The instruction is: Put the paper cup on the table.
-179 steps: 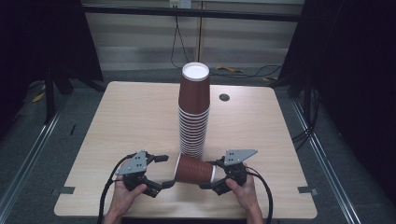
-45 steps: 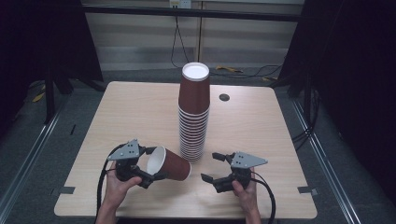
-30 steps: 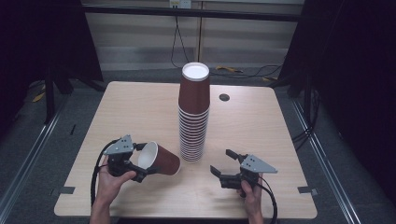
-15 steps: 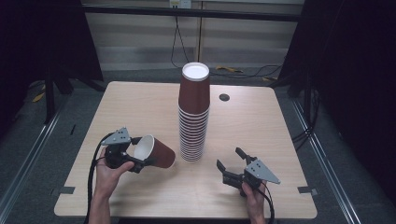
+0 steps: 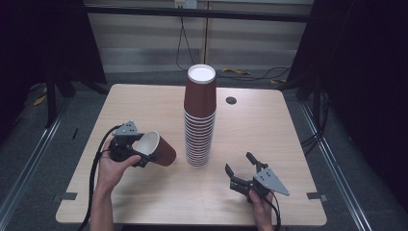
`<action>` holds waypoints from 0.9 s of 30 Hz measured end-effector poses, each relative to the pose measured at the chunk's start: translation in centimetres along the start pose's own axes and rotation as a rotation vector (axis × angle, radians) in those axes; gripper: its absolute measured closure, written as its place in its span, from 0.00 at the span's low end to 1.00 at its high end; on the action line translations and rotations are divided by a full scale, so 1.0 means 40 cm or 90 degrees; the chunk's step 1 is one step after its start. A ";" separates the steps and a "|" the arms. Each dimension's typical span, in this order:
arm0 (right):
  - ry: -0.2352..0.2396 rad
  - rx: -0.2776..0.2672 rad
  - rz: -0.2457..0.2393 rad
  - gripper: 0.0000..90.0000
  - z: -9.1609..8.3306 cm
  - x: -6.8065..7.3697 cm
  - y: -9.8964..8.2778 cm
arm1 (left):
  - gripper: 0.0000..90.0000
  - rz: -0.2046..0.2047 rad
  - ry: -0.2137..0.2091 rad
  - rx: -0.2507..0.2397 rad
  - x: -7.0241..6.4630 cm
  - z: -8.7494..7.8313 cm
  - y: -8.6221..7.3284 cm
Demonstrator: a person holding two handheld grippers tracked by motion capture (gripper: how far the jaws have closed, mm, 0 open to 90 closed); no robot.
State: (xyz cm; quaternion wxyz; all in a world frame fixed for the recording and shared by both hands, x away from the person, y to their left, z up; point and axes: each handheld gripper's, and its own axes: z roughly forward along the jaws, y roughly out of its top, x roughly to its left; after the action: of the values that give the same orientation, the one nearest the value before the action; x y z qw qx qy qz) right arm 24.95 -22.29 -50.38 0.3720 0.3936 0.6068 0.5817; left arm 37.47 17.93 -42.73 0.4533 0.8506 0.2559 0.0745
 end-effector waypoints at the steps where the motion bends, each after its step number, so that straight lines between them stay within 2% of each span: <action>1: -0.004 0.000 -0.004 0.15 -0.001 0.002 0.000 | 0.08 0.001 0.005 0.009 0.004 0.001 0.005; 4: -0.003 -0.003 -0.001 0.15 -0.002 0.001 -0.001 | 0.08 0.010 0.031 0.039 0.018 0.001 0.021; 9: -0.003 -0.003 -0.006 0.15 -0.002 0.003 -0.001 | 0.08 0.002 0.024 0.055 0.036 0.004 0.031; 11: 0.001 -0.008 -0.005 0.15 -0.003 0.001 -0.001 | 0.07 0.005 0.027 0.074 0.042 0.010 0.036; 17: 0.001 -0.010 -0.006 0.15 -0.004 0.001 -0.002 | 0.08 0.012 0.058 0.140 0.055 0.030 0.052; 20: 0.002 -0.011 -0.005 0.15 -0.005 0.001 -0.002 | 0.07 0.019 0.053 0.147 0.060 0.038 0.056; 21: 0.002 -0.012 -0.004 0.15 -0.005 0.001 -0.002 | 0.07 0.017 0.060 0.149 0.059 0.042 0.058; 23: 0.001 -0.013 -0.005 0.15 -0.005 0.002 -0.002 | 0.07 0.027 0.075 0.173 0.057 0.046 0.064; 27: 0.002 -0.014 -0.006 0.15 -0.005 0.002 -0.002 | 0.07 0.031 0.076 0.170 0.052 0.051 0.074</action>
State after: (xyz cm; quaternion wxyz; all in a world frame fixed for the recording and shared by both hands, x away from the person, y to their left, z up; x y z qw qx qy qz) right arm 24.74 -22.32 -50.46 0.3785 0.3855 0.6028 0.5872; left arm 41.09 16.13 -41.74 0.3179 0.9033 0.2696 0.1014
